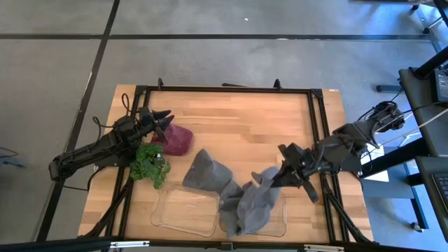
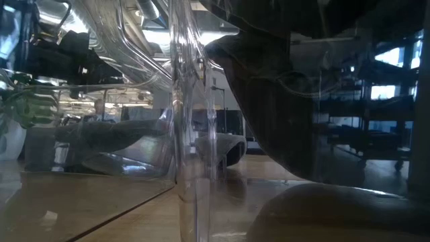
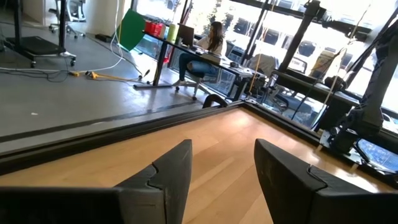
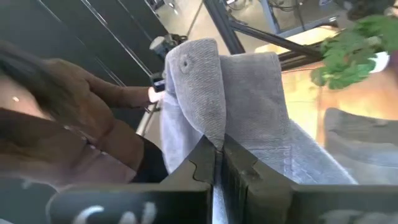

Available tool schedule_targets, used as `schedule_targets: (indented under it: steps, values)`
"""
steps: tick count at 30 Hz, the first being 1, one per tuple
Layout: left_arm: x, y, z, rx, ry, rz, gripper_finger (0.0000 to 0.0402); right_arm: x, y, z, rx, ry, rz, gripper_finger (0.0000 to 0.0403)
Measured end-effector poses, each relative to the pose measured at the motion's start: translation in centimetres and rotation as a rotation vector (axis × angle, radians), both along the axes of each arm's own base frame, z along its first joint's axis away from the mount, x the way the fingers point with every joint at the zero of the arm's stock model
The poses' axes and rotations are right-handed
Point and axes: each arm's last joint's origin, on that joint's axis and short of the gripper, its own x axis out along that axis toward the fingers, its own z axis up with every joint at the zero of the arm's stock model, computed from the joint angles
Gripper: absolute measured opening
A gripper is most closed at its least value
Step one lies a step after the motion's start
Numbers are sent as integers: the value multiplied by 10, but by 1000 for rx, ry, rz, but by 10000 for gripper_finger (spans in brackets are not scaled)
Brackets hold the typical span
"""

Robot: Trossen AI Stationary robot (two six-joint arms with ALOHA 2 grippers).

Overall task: Pick & Place hat
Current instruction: Put the gray cap into the right transparent bin

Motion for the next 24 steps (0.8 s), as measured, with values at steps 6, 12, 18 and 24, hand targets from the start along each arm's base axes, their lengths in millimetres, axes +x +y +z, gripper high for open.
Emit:
schedule_targets:
  steps: [6, 12, 18, 24]
  values:
    - [0, 0, 0, 0, 0, -4, 169, 7, 29, -13, 19, 45, -32, 10]
    - [0, 0, 0, 0, 1, -5, 169, 20, 65, -31, 39, 63, -27, 10]
    - [0, 0, 0, -17, -11, -4, 169, 23, 93, -46, 77, 80, -102, 10]
    - [0, 0, 0, -36, -26, -2, 169, 20, 115, -59, 52, 68, -158, 10]
